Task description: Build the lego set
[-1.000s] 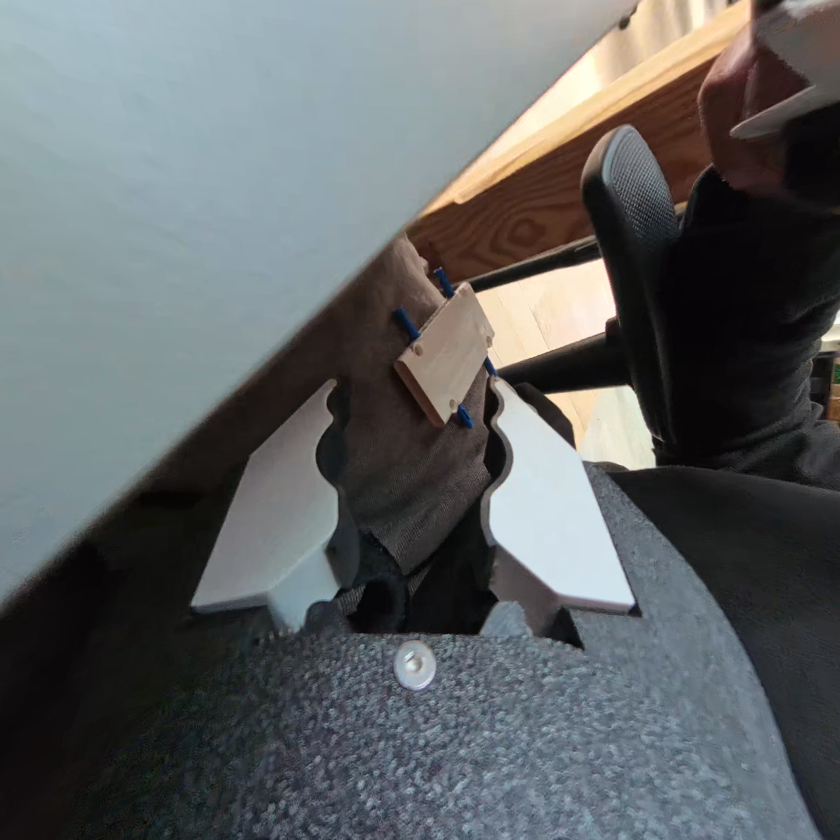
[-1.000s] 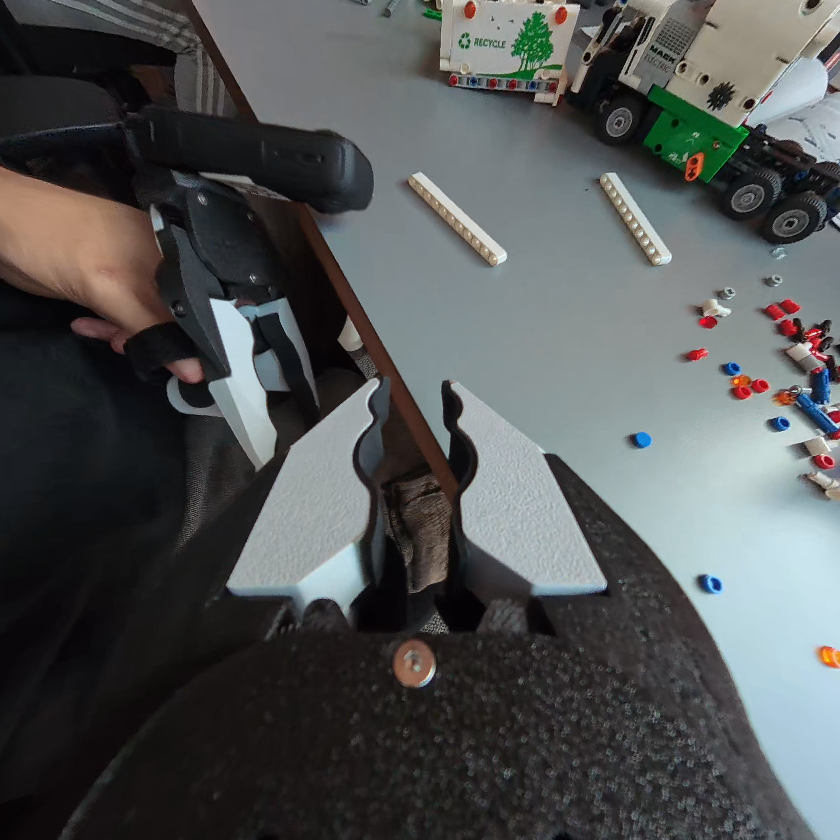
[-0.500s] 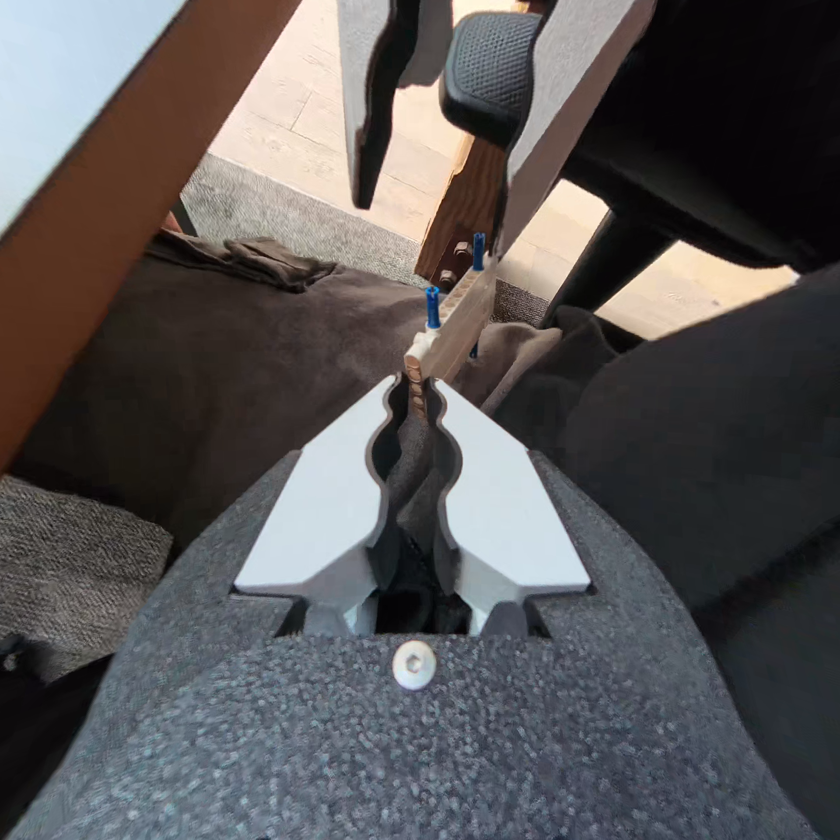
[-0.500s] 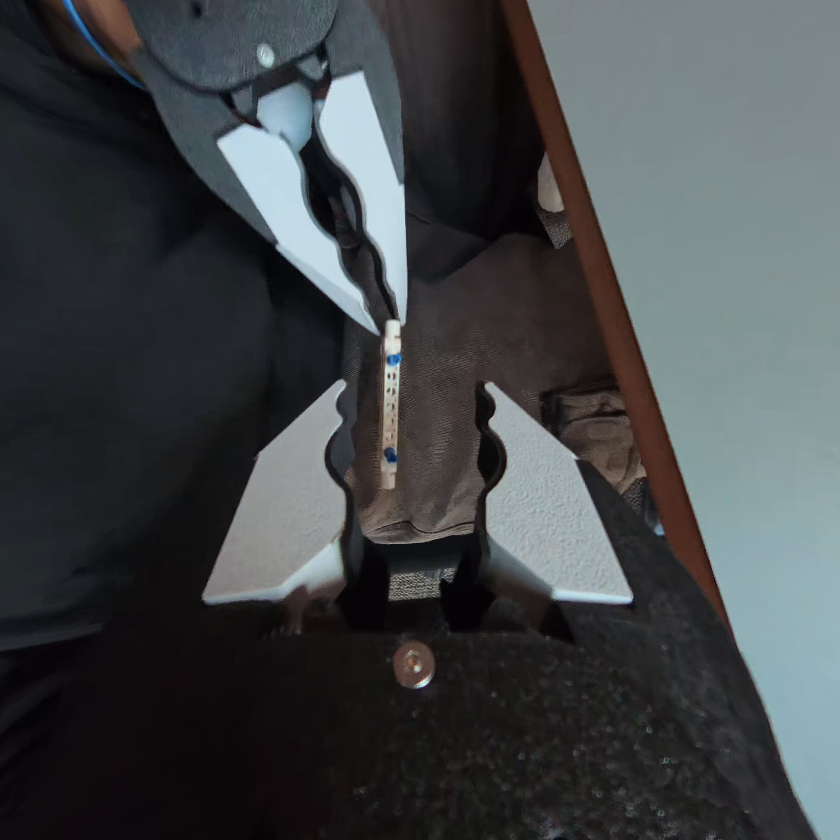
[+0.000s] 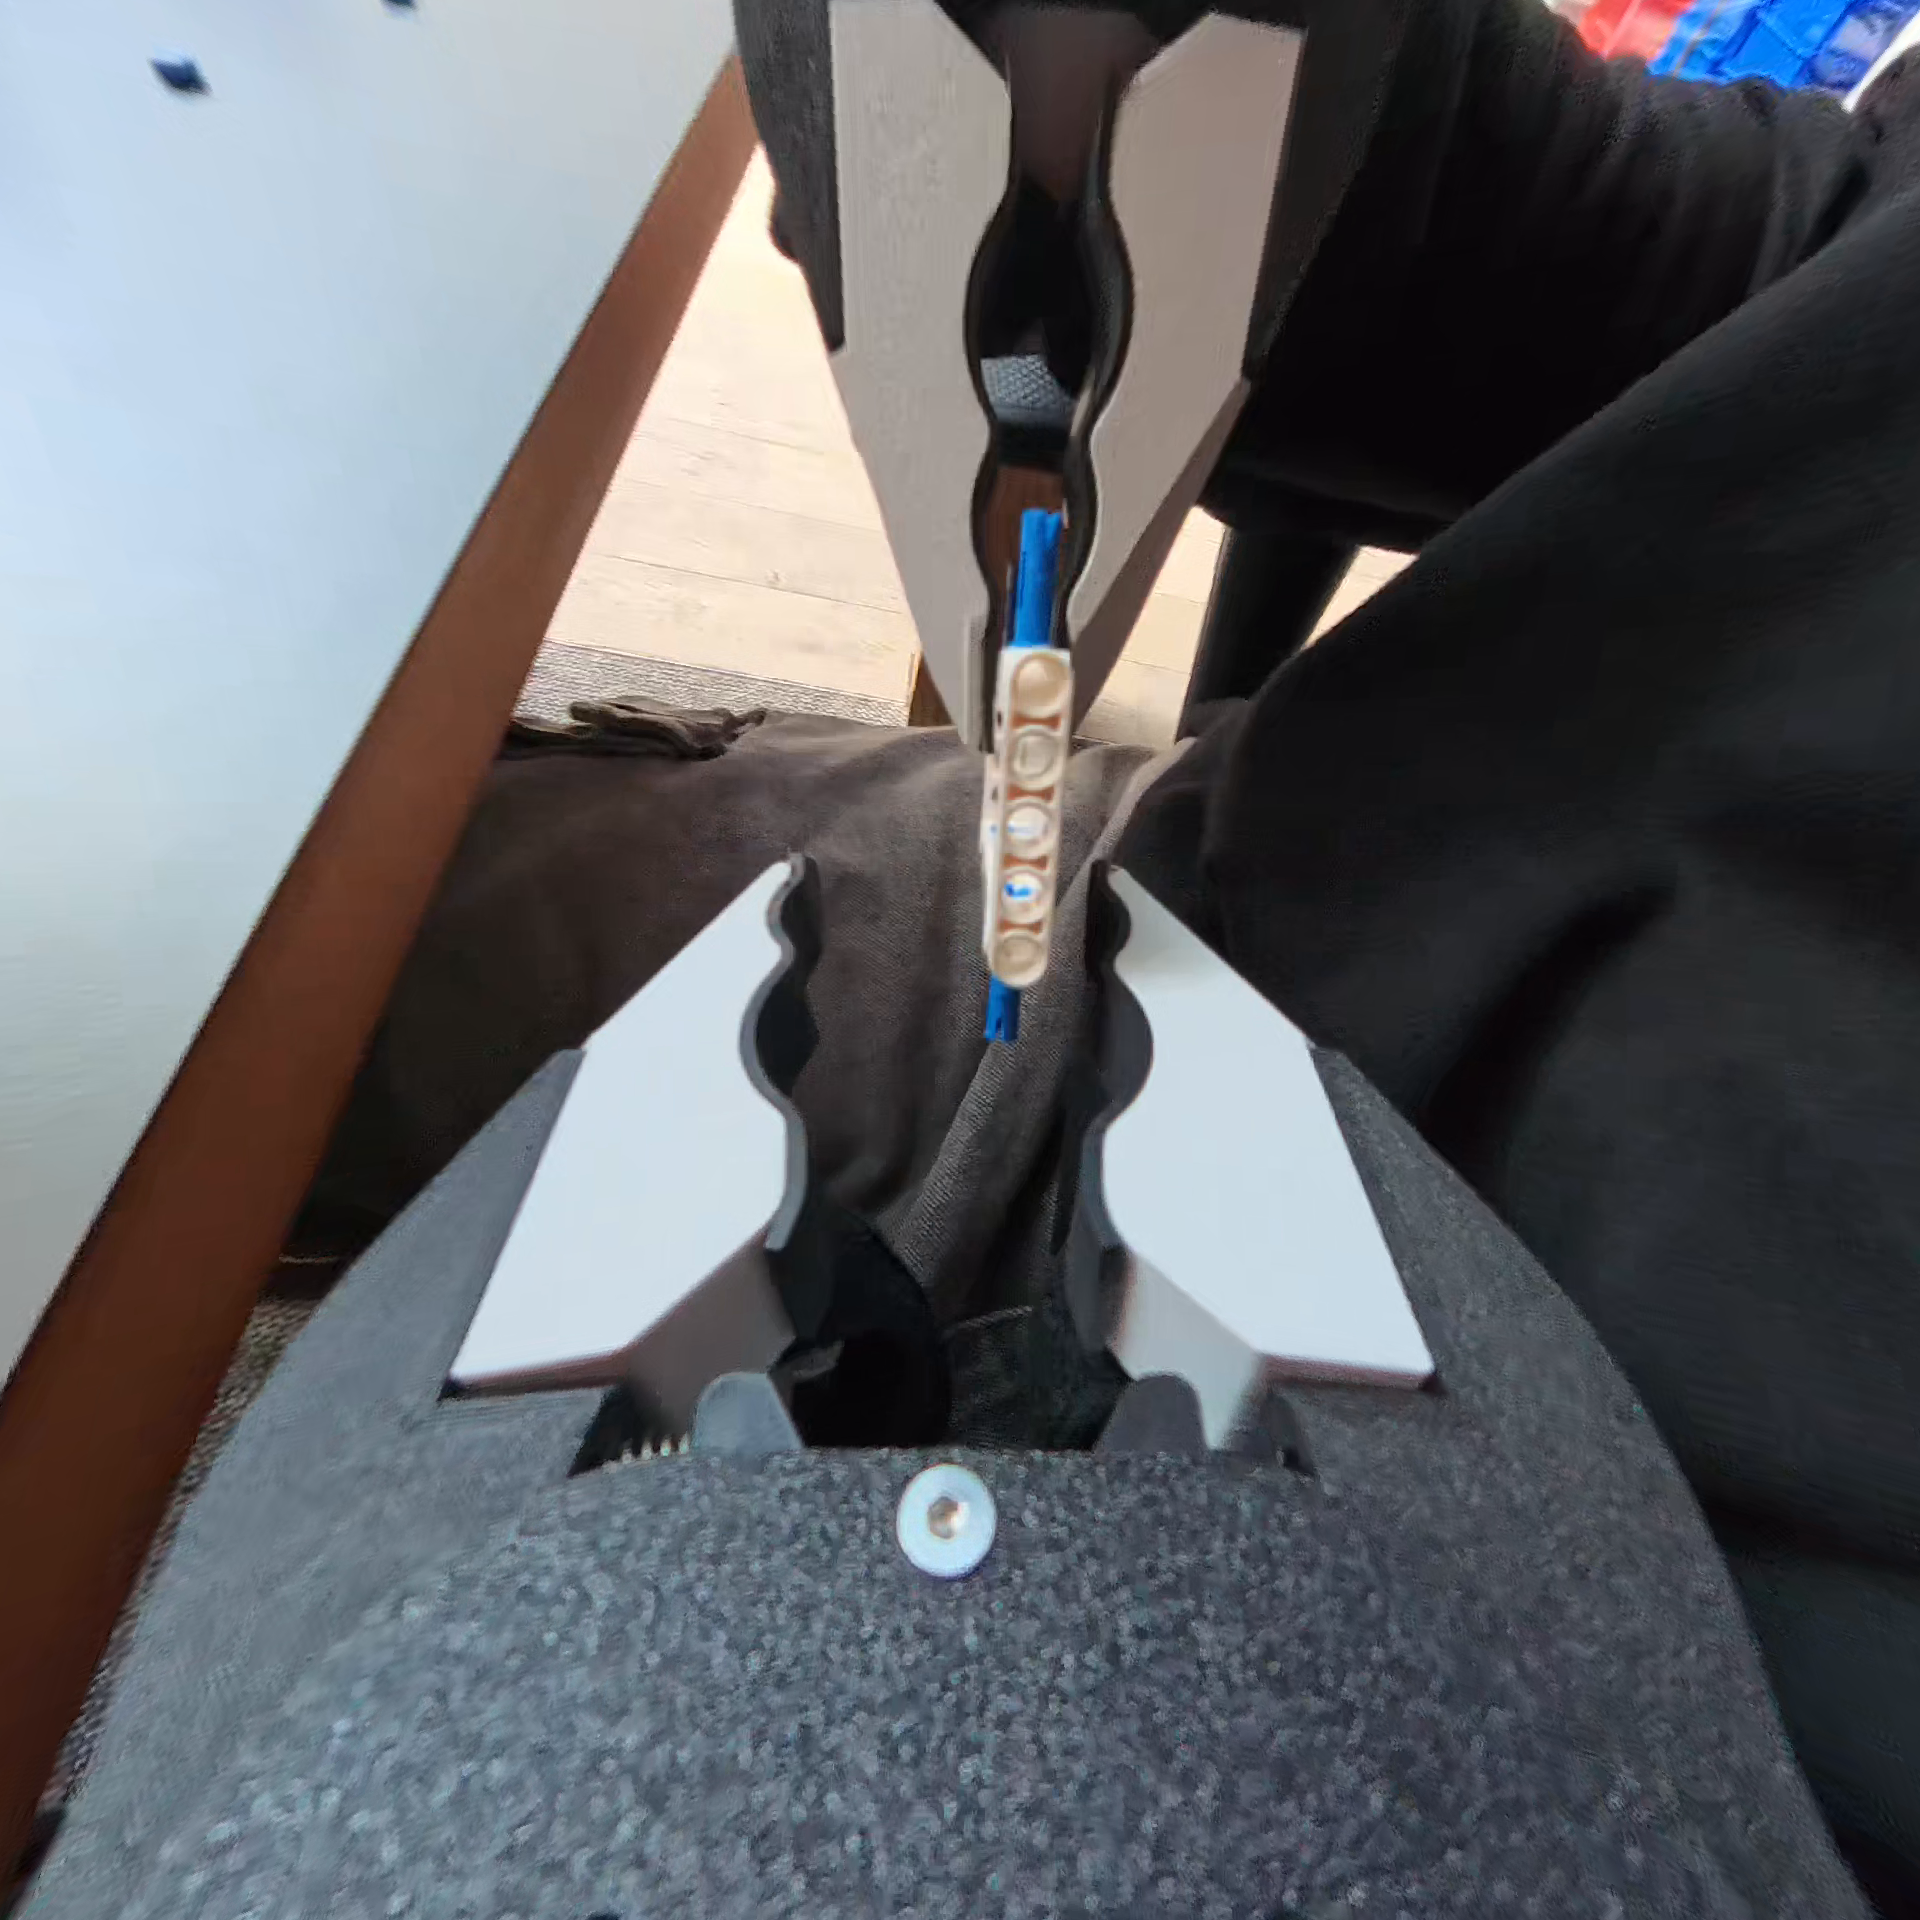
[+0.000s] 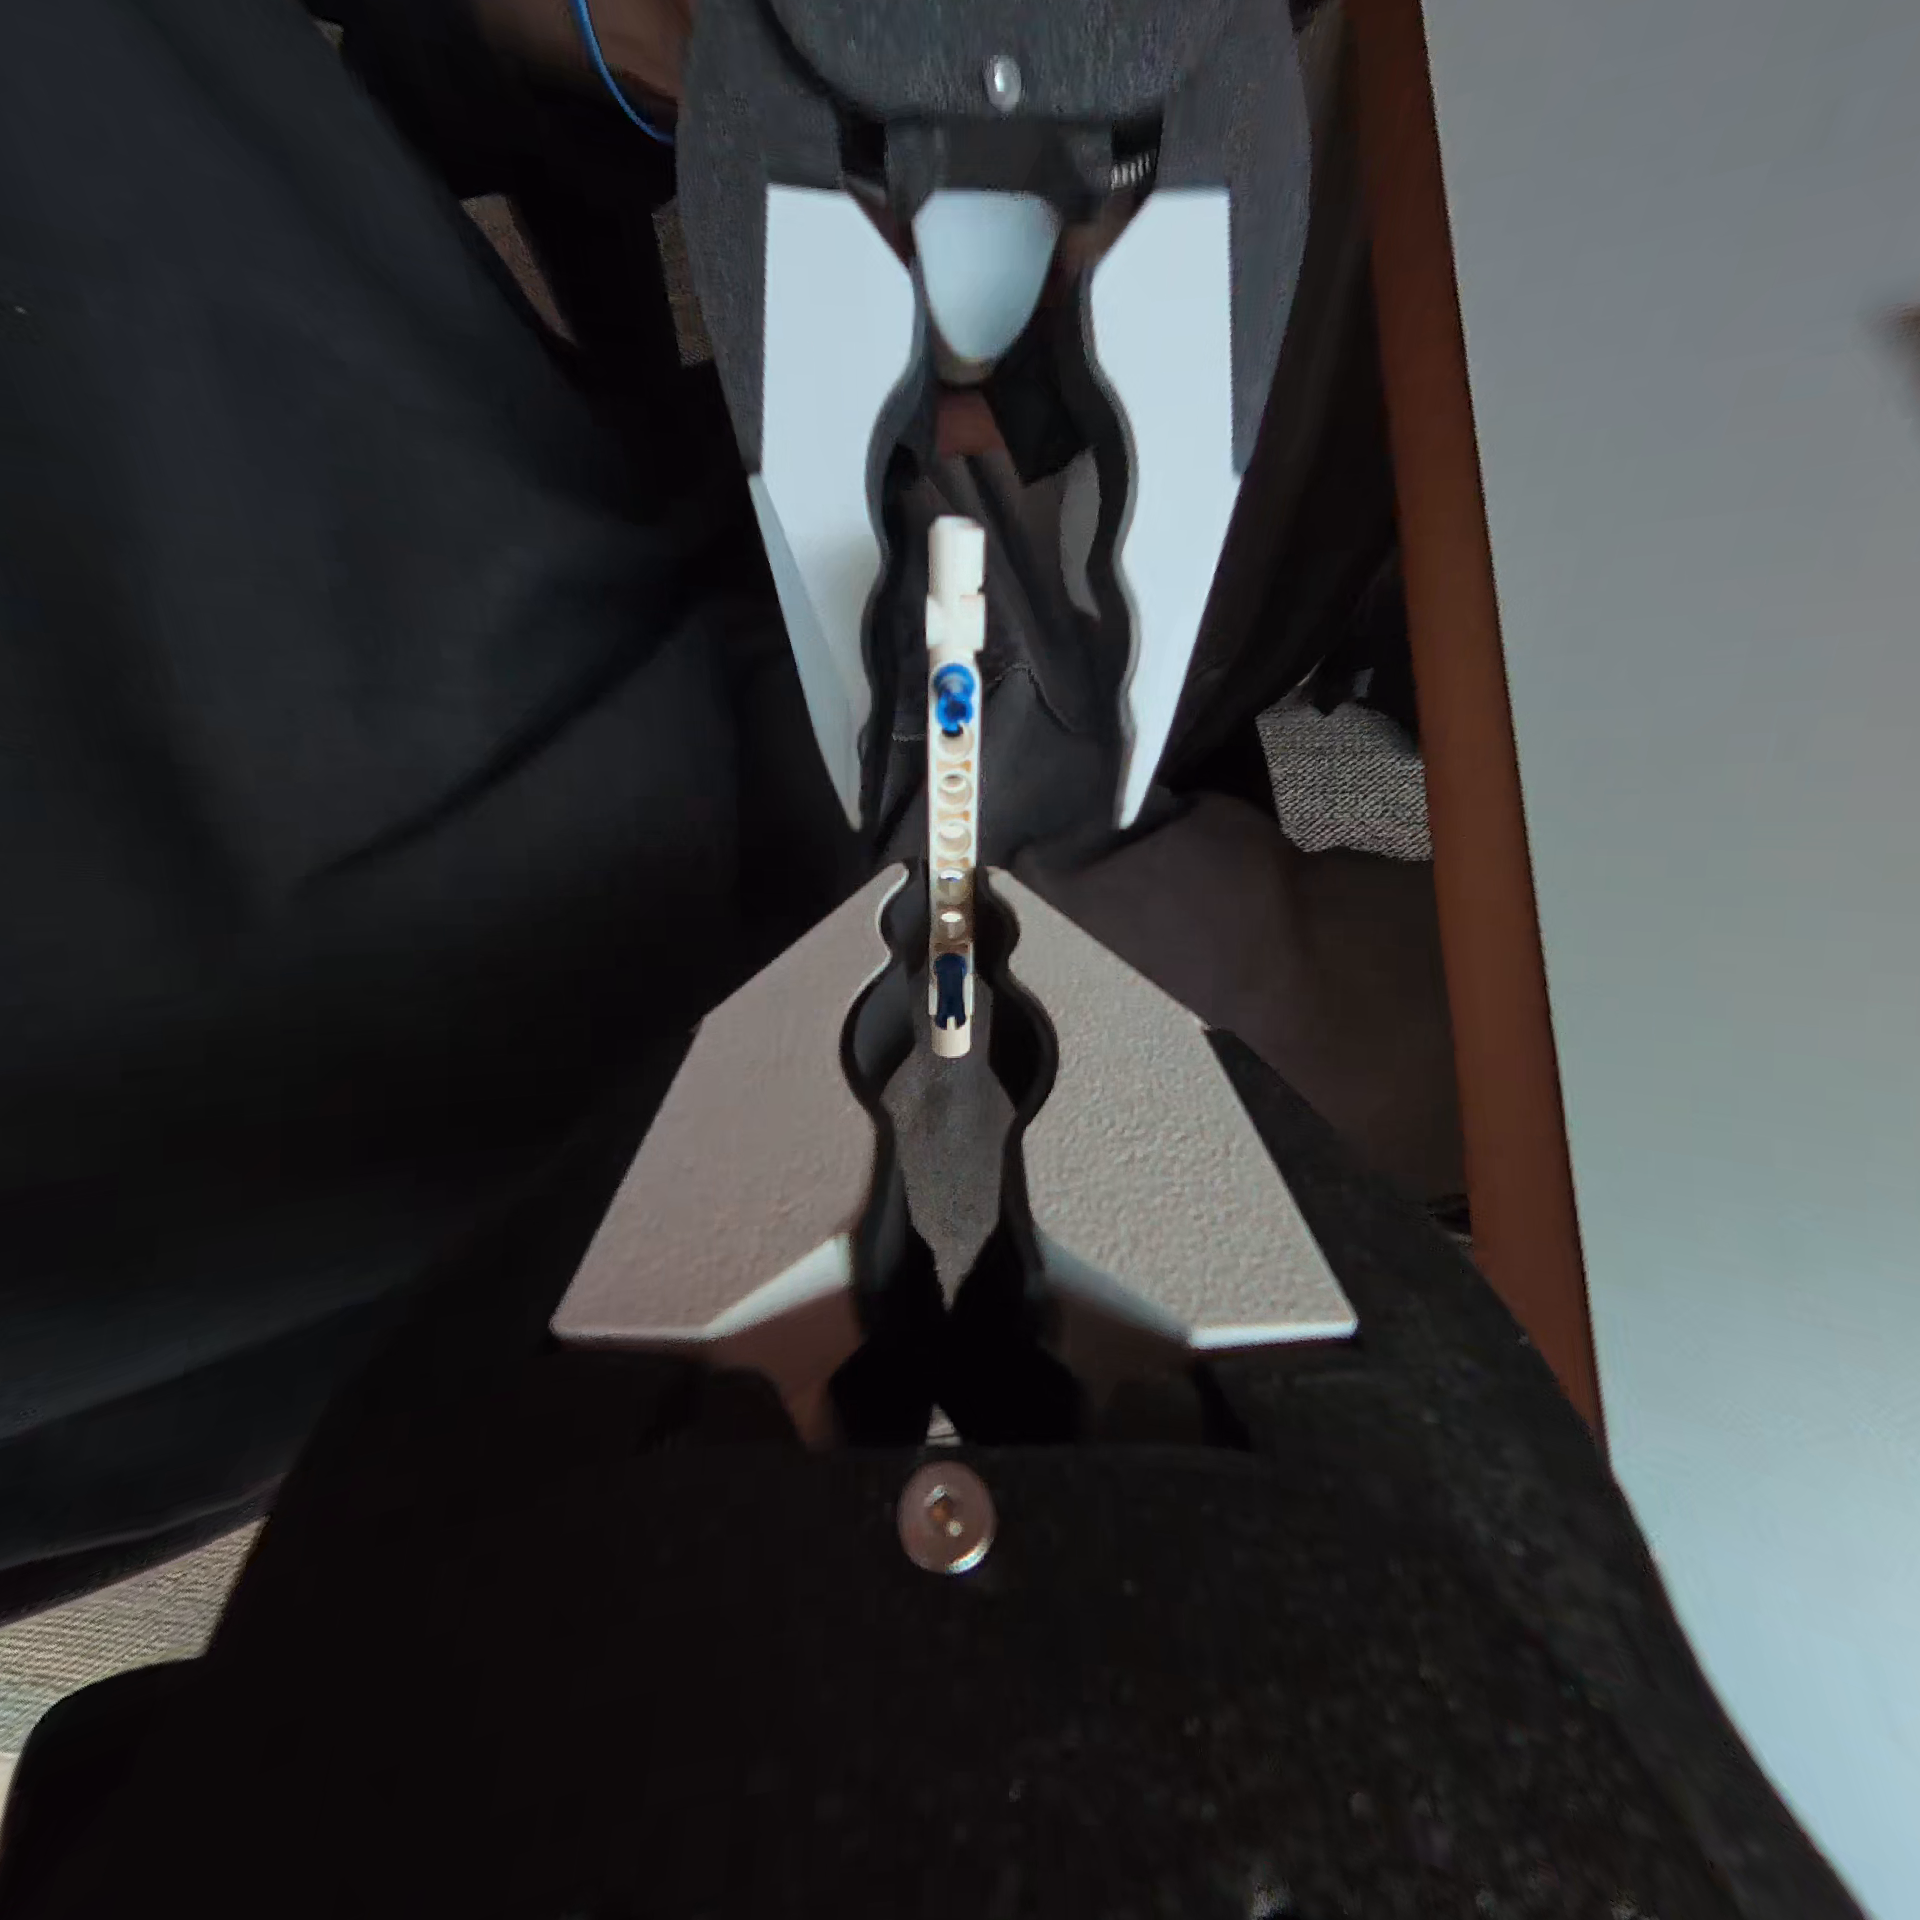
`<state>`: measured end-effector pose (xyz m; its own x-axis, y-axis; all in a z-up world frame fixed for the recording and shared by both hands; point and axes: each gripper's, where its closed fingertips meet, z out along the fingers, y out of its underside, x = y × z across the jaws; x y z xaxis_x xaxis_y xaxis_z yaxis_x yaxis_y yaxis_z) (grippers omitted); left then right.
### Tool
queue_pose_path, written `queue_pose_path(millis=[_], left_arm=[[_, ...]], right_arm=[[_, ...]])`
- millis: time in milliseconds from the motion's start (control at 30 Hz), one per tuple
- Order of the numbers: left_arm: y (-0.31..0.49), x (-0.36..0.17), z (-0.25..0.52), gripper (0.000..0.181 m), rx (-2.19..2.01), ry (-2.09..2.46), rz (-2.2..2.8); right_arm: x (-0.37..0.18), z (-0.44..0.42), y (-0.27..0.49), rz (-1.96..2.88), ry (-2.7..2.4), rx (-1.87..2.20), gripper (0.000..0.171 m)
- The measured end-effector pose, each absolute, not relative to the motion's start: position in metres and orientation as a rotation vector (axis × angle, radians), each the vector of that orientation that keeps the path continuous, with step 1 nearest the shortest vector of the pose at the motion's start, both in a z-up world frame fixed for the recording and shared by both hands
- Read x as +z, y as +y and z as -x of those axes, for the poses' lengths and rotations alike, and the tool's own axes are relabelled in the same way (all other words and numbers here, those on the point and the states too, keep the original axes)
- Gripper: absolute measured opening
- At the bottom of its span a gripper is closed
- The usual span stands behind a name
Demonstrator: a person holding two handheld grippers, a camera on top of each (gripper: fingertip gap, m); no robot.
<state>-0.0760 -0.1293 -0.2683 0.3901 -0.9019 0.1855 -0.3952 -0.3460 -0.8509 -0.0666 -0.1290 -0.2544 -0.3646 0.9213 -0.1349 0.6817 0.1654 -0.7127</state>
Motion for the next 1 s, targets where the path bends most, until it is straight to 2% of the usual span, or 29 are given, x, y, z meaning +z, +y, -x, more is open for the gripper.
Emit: queue_pose_path(millis=[33, 67, 167, 333, 467, 533, 700, 1000], left_arm=[[-0.132, -0.267, 0.073, 0.042, -0.889, 1.126, 1.901], [-0.133, -0.265, 0.071, 0.032, -0.884, 1.133, 1.88], [-0.131, -0.27, 0.074, 0.02, -0.751, 1.19, 1.867], [-0.119, -0.234, 0.096, 0.0, -0.712, 1.033, 1.726], [-0.124, -0.201, 0.096, 0.0, -0.79, 0.969, 1.576], [-0.129, -0.196, 0.093, 0.0, -0.844, 0.954, 1.547], [-0.136, -0.19, 0.087, 0.004, -0.884, 0.955, 1.517], [-0.142, -0.192, 0.085, 0.0, -0.929, 0.977, 1.53]], right_arm=[[-0.253, 0.071, -0.132, 1.51, -2.139, 0.984, 0.006], [-0.255, 0.074, -0.135, 1.501, -2.169, 0.929, 0.006], [-0.264, 0.082, -0.128, 1.477, -2.181, 0.726, 0.006], [-0.242, 0.083, -0.103, 1.416, -1.91, 0.796, 0.023], [-0.224, 0.093, -0.123, 1.394, -1.873, 1.084, 0.027], [-0.215, 0.096, -0.12, 1.351, -1.846, 1.061, 0.007], [-0.216, 0.096, -0.136, 1.346, -1.923, 1.091, 0.007], [-0.218, 0.095, -0.141, 1.386, -1.957, 1.118, 0.007]])
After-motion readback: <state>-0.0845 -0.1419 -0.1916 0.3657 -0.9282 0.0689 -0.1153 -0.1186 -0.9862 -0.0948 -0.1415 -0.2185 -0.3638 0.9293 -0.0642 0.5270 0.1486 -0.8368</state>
